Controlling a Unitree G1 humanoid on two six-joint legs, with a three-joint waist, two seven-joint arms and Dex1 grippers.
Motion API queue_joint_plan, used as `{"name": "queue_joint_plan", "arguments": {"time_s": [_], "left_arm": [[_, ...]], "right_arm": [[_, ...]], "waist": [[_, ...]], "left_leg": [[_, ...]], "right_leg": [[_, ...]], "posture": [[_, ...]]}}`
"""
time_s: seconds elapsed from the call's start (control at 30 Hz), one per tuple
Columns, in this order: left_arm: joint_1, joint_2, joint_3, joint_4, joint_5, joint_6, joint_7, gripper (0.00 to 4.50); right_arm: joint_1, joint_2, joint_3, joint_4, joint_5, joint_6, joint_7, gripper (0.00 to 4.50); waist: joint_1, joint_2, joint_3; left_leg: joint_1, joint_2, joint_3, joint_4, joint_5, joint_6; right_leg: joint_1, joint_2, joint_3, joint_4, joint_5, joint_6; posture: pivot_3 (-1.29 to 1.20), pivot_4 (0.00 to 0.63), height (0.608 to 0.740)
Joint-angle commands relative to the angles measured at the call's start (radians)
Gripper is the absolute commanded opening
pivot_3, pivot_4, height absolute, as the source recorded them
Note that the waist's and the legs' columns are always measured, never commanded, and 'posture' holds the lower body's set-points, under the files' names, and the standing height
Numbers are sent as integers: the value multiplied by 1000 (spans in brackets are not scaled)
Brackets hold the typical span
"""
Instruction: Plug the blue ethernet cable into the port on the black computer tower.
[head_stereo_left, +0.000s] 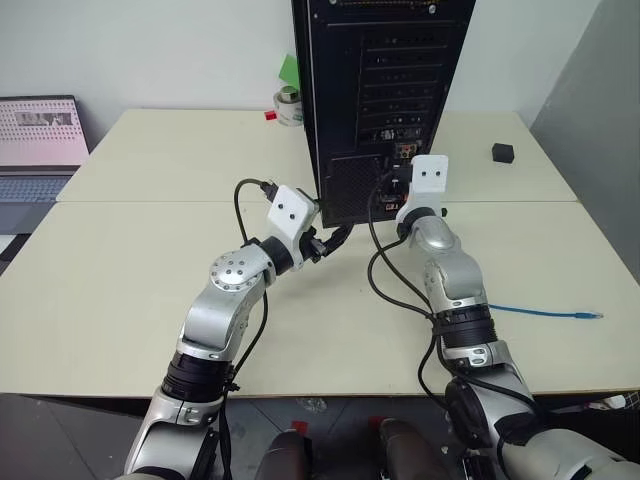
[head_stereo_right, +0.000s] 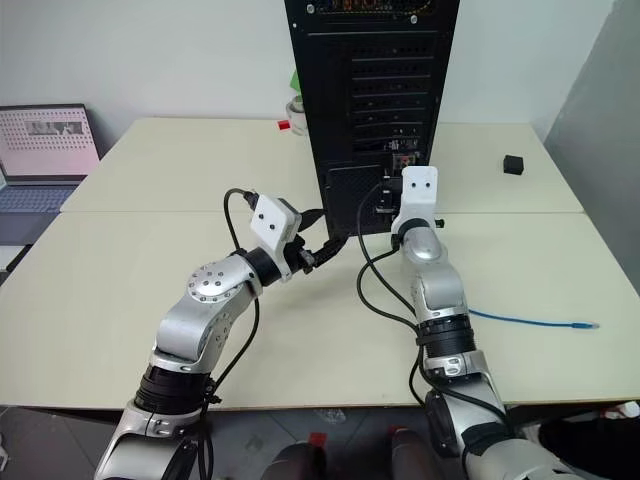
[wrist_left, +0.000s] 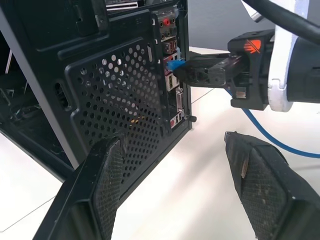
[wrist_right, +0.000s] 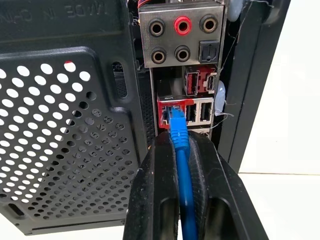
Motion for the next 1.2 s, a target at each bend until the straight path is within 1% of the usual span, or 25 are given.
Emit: {"name": "queue_joint_plan", "arguments": {"time_s": [0.03,0.23,0.3,0.33,0.37,0.53,0.6,0.63,0.7,0.77,0.8,0.83,0.87,0.9,0.93,1.07,1.2], "left_arm": [[-4,1,19,-49,4,-10,9,3275],[-3,5,21,-48,4,-11,13,3275],[-4,5,21,-46,5,-12,15,3275],[-4,5,21,-45,4,-13,16,3275],[-4,5,22,-45,4,-13,16,3275],[-5,11,33,-34,4,-20,17,3275],[-7,17,42,-28,4,-9,23,3275],[-8,19,44,-27,5,-3,24,3275],[-11,30,46,-24,15,10,28,3275],[-15,45,47,-18,24,23,30,3275],[-17,51,45,-16,30,26,28,3275],[-19,55,43,-14,33,28,27,3275],[-21,60,40,-14,37,30,24,3275],[-25,71,32,-13,46,30,13,3275],[-28,77,34,-10,44,29,3,3275],[-33,92,40,2,47,20,-17,3275],[-26,112,47,-4,36,17,-49,3275]], "right_arm": [[-56,7,9,22,-2,-34,15,7],[-43,-13,10,26,11,-41,64,7],[-30,-24,12,18,10,-38,81,707],[-24,-29,13,12,10,-34,90,823],[-18,-35,16,6,8,-30,100,1062],[19,-68,26,-54,3,-4,140,1985],[47,-91,30,-118,6,23,162,2368],[57,-99,32,-141,8,33,169,2684],[85,-121,32,-211,20,74,195,3012],[117,-159,32,-296,34,119,237,3372],[131,-186,31,-336,46,145,268,3687],[141,-205,31,-364,54,165,289,3811],[149,-223,30,-386,62,179,310,4032],[166,-277,30,-426,74,194,364,4307],[183,-331,22,-463,93,190,422,4446],[228,-478,-22,-545,157,216,556,4478],[294,-607,-90,-584,231,182,708,4478]], "waist": [[-2,0,0],[-10,0,0],[-12,0,0],[-12,0,0],[-10,0,0],[-1,0,0],[4,0,0],[6,0,0],[9,0,0],[10,0,0],[10,0,0],[11,0,0],[11,0,0],[13,0,0],[13,0,0],[21,1,1],[23,0,1]], "left_leg": [[0,0,0,0,0,0],[1,1,1,0,0,0],[1,1,1,0,0,0],[1,1,1,0,0,0],[0,1,0,0,0,0],[-2,-1,0,-1,0,0],[-2,-1,0,0,0,0],[-2,-1,0,0,0,0],[-2,-1,-1,0,0,0],[-2,-1,-1,0,0,0],[-2,-1,0,0,0,0],[-2,-1,-1,0,0,0],[-2,-1,-1,0,0,0],[-2,-1,-1,-1,0,0],[-2,-1,-1,0,0,0],[-3,-2,-1,0,0,0],[-2,-1,-1,0,0,0]], "right_leg": [[0,0,0,0,0,0],[0,0,1,0,1,-1],[0,0,0,1,1,-1],[0,0,0,1,1,-1],[0,0,0,1,1,-1],[-1,0,0,-1,1,-1],[-1,0,0,-1,1,-1],[-1,0,-1,-1,1,-1],[-1,0,-1,-1,1,-1],[-1,0,-1,-1,0,-1],[-1,0,-1,-1,0,-1],[-1,0,-1,-1,0,-1],[-1,0,-1,-1,0,-1],[-1,0,-1,-1,0,-1],[-1,0,-1,-2,0,-1],[-1,0,-1,-2,0,0],[0,0,-2,-2,0,0]], "posture": [[0,150,740],[0,150,740],[0,150,740],[0,150,740],[0,150,740],[0,150,740],[0,150,740],[0,150,740],[0,150,740],[0,150,740],[0,150,740],[0,150,740],[0,150,740],[0,150,740],[0,150,740],[0,150,740],[0,150,740]]}}
